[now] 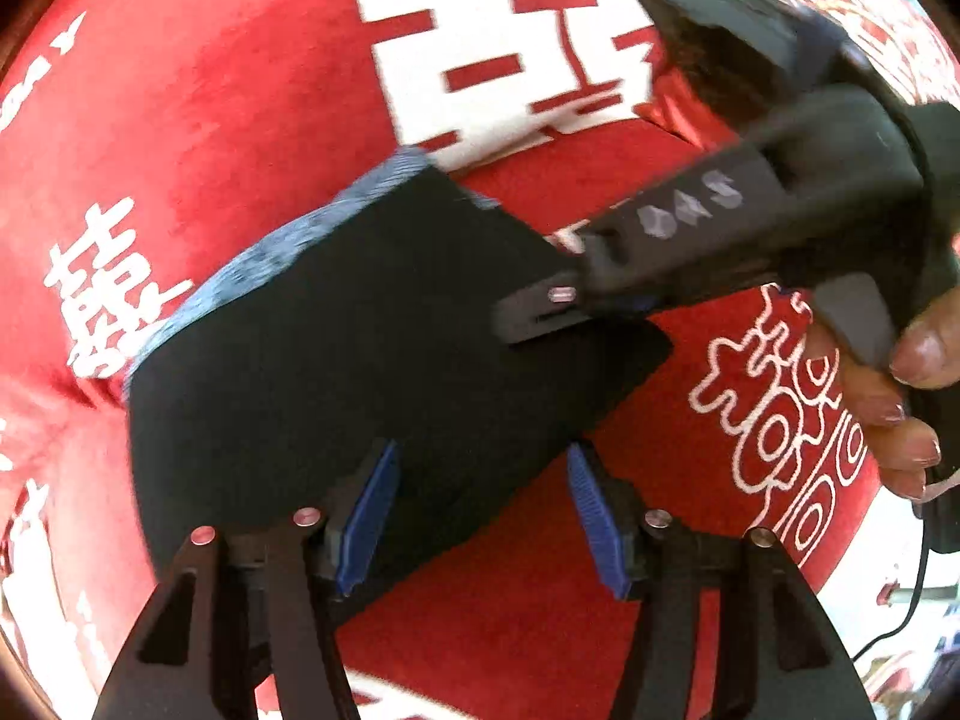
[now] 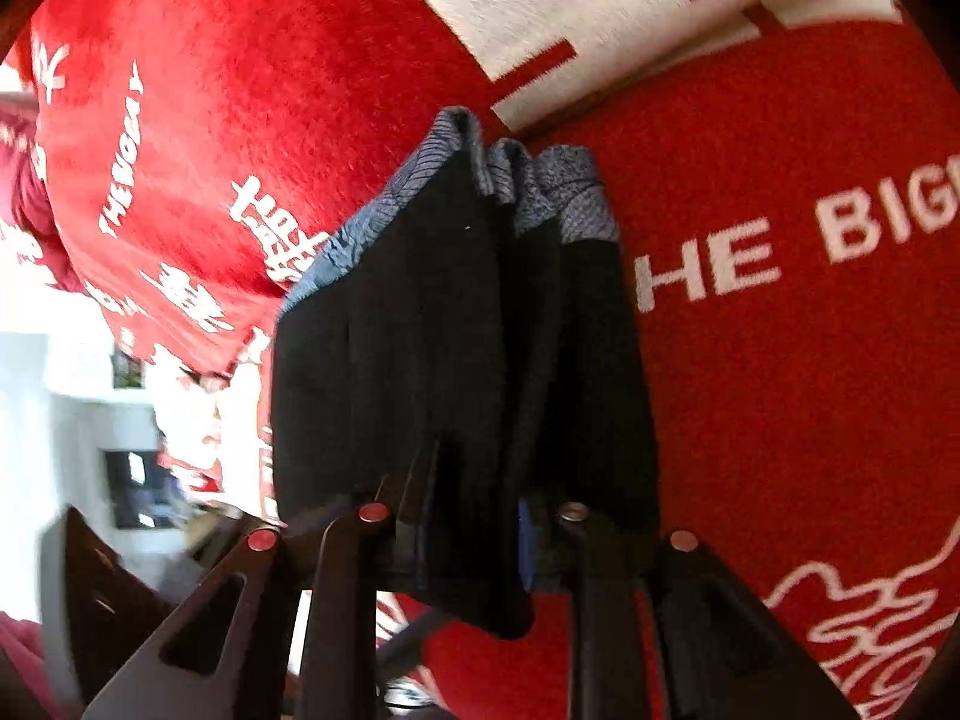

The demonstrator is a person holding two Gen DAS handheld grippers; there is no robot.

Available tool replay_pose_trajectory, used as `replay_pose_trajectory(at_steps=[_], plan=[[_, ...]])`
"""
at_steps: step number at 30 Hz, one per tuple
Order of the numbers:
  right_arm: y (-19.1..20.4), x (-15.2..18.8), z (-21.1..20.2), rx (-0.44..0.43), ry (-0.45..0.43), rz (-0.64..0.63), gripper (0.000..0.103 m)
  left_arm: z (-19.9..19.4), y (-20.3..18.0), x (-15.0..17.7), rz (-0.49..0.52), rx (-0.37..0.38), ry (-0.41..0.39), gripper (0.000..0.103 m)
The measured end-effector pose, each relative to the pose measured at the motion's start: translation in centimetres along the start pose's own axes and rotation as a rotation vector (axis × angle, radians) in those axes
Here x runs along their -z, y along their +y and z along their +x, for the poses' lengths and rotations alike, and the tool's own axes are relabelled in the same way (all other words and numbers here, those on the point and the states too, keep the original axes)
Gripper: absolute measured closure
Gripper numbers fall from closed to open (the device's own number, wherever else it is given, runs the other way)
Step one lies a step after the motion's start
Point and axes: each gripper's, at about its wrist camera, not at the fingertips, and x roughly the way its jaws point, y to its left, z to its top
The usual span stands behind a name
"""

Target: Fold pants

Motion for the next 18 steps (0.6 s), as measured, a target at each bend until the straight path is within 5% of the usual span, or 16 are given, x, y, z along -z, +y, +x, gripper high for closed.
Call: replay_pose_trajectory(at_steps=[4,8,16,18], plan=[[1.1,1.0,-0.7,0.135,-0.025,-0.051,0.069,-0.7,3.7,0.7,-0.103,-0.003,0.039,0.043],[1.4,2.4,-1.9,0.287,-0.071,-0.029,0.047,-1.0,7.6,1.7,-0.183,-0.029,0.077,0.043],[5.0,5.4,-5.1,0.414,-0.203,-0.017,0.047,-0.7,12.4,3.9,-0.260,-0.089,0.128,0.043],[6.1,5.7,-4.7,0.409,-0.203,-0.052,0.056,-0.8,13.0,4.2,-0.262,-0.081,0.128,0.043]])
